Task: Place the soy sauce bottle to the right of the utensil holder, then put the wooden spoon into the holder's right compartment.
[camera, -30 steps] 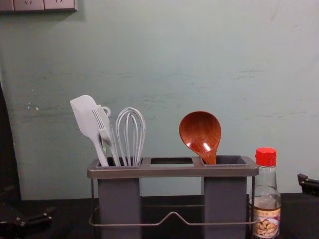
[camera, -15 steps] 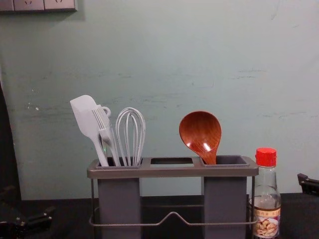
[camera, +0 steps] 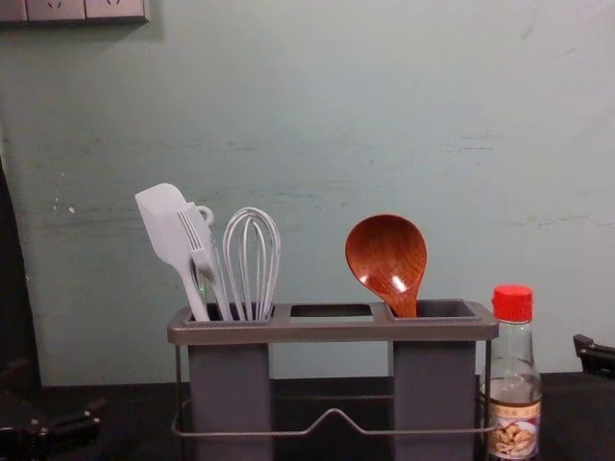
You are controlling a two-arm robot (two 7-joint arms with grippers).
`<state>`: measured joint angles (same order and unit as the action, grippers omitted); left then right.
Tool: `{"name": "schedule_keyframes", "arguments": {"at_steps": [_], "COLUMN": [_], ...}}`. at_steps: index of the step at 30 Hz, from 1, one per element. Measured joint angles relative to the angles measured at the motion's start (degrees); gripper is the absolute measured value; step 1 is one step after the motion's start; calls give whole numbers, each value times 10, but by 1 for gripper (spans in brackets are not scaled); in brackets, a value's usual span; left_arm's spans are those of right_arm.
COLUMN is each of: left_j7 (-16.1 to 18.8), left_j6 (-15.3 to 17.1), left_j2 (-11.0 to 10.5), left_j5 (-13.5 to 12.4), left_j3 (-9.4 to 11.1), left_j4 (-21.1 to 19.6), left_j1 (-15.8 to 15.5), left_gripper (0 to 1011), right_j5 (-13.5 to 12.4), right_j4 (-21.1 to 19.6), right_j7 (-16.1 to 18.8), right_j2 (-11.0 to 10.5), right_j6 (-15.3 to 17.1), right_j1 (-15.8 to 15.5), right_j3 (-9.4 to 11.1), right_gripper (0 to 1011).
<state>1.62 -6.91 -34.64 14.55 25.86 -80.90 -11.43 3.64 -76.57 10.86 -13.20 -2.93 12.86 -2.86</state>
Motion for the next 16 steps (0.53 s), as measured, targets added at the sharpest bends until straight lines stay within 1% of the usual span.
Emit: {"name": "schedule_keyframes", "arguments": {"at_steps": [16], "left_j7": [0], "left_j6": [0], "left_j2": [0], "left_j5": [0], "left_j3": [0], "left_j4": [0], "left_j1": [0], "left_gripper": [1000], "right_j5": [0], "right_j4": [0], "right_j7": [0], "right_j2": [0], "right_j6": [0], "right_j1": [0], "right_j3": [0], "right_gripper": [1002]}}
